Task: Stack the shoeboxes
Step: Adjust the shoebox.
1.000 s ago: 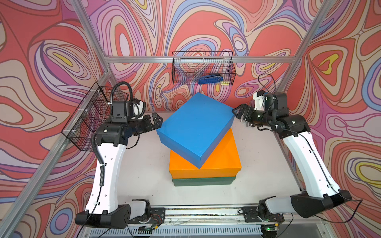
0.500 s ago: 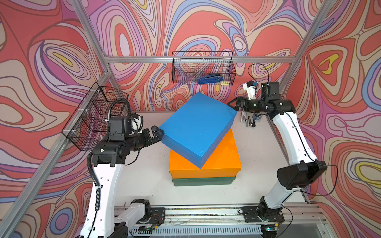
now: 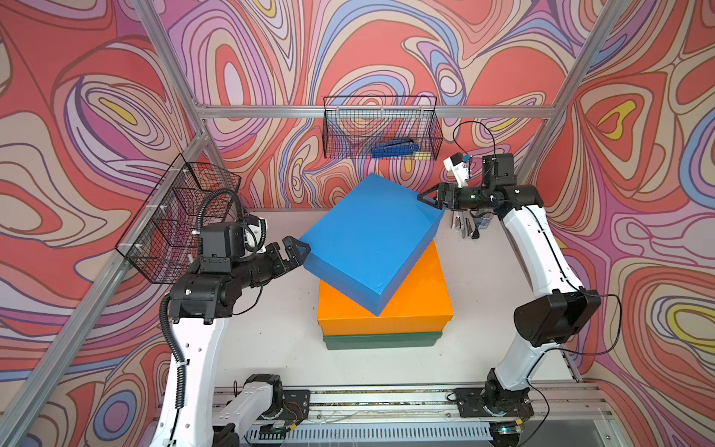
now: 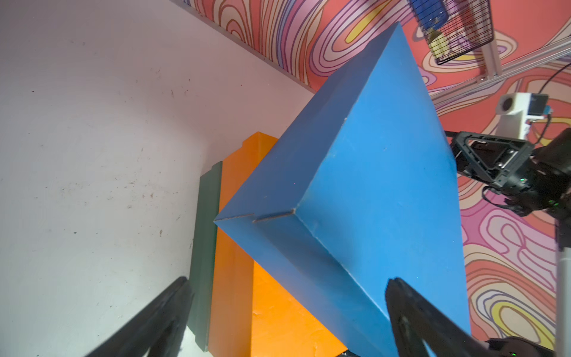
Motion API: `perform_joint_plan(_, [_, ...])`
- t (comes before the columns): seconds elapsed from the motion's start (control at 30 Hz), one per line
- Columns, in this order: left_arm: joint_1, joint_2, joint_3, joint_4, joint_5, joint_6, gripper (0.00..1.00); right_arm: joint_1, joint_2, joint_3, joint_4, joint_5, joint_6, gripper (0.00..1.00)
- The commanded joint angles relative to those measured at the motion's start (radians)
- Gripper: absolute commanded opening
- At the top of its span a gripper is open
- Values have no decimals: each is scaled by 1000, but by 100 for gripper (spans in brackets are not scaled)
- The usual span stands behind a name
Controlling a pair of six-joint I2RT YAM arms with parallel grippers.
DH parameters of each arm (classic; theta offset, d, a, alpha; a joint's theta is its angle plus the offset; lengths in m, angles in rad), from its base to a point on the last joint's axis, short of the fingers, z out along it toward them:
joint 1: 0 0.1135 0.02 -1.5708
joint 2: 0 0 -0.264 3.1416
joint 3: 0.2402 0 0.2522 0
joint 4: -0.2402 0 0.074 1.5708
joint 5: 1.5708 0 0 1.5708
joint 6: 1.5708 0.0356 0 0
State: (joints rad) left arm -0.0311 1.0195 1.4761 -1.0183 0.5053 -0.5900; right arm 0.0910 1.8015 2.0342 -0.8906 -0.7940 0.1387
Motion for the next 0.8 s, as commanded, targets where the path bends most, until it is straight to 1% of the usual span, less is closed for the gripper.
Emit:
perform_joint_plan(0.0, [-6, -10, -12, 52, 48, -52, 100, -7, 15, -10, 10, -50, 7, 97])
perform_joint_plan(0.27, [-54, -9, -39, 76, 48, -74, 100, -6, 16, -5, 8, -71, 12, 95])
perform_joint_plan(0.4, [-105, 13, -43, 111, 24, -87, 100, -6, 6, -19, -1, -80, 11, 93])
perform_joint_plan(0.6, [-152, 61, -22, 154, 16, -90, 100, -7, -16, -39, -8, -103, 15, 92])
perform_joint_plan(0.73, [-156, 86, 0, 154, 14, -78, 100, -7, -23, -39, -29, -102, 15, 91])
perform_joint_plan(0.77, [-156, 91, 5, 158, 16, -76, 100, -7, -45, -44, -33, -106, 16, 90])
